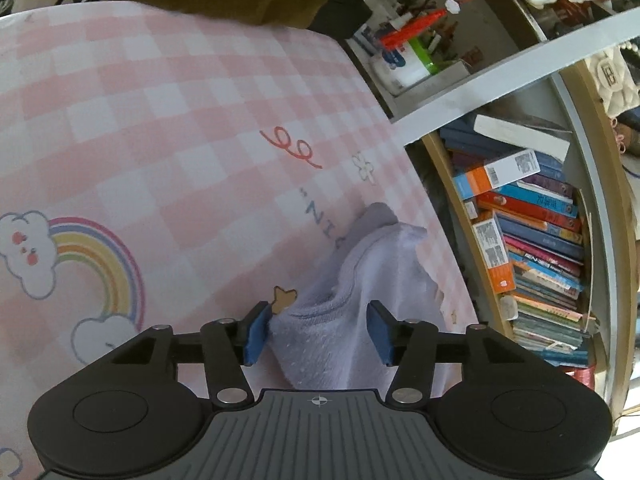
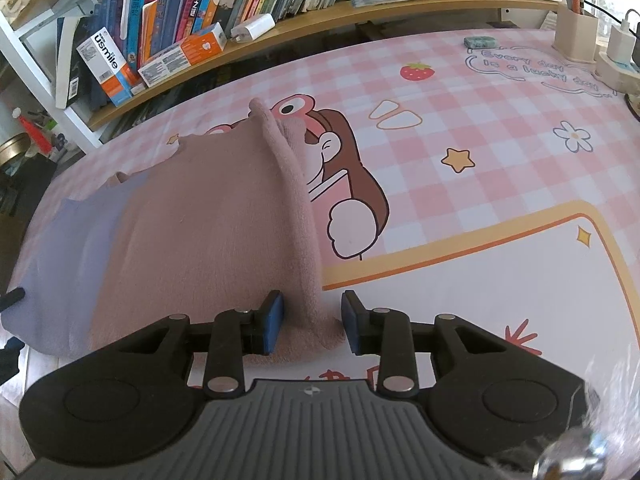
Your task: Fold clothes
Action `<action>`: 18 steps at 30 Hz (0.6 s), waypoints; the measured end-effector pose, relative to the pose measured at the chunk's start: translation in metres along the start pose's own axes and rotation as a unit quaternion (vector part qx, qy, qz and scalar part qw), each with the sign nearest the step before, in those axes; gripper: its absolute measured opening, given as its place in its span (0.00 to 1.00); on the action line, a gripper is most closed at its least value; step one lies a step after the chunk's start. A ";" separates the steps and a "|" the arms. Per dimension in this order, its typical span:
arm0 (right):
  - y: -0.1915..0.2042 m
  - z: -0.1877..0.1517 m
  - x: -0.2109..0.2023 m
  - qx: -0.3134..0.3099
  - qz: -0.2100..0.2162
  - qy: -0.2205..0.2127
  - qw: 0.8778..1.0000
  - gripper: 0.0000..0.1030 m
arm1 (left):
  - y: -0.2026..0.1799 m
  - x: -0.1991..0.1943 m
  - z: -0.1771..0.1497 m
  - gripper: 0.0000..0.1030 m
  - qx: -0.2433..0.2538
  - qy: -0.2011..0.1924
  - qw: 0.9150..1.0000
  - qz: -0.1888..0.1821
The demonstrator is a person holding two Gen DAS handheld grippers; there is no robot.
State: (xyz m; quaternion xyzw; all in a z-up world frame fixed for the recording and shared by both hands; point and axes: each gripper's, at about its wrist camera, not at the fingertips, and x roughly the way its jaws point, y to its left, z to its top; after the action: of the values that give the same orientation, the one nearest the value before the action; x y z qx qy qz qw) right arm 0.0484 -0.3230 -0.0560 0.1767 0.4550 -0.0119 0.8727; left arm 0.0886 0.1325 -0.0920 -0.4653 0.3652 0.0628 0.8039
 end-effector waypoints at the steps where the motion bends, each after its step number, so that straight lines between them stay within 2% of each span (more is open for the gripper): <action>1: 0.000 0.000 0.000 0.000 0.000 0.000 1.000 0.29 | 0.000 0.001 0.000 0.44 0.001 0.001 1.000 0.003; 2: 0.001 0.000 0.000 -0.001 -0.001 0.000 1.000 0.28 | 0.000 0.002 0.000 0.39 0.003 0.003 1.000 0.006; 4: 0.002 -0.001 0.000 -0.001 -0.001 0.000 1.000 0.28 | 0.002 0.004 0.001 0.21 0.001 0.010 1.000 0.006; 6: 0.004 -0.002 0.000 -0.006 0.001 0.002 1.000 0.27 | 0.007 0.004 0.003 0.16 -0.003 0.017 1.000 -0.005; 13: 0.018 -0.011 -0.002 -0.035 0.015 0.013 0.999 0.25 | 0.002 -0.012 0.015 0.13 0.049 -0.006 0.999 -0.018; 18: 0.023 -0.012 -0.002 -0.051 0.018 0.016 0.998 0.25 | -0.024 -0.027 0.012 0.13 0.109 -0.021 0.993 -0.050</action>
State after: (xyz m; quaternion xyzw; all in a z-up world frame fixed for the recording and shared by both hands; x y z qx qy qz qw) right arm 0.0424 -0.2981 -0.0542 0.1405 0.4660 0.0294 0.8731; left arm 0.0859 0.1349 -0.0536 -0.3916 0.3286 -0.0079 0.8594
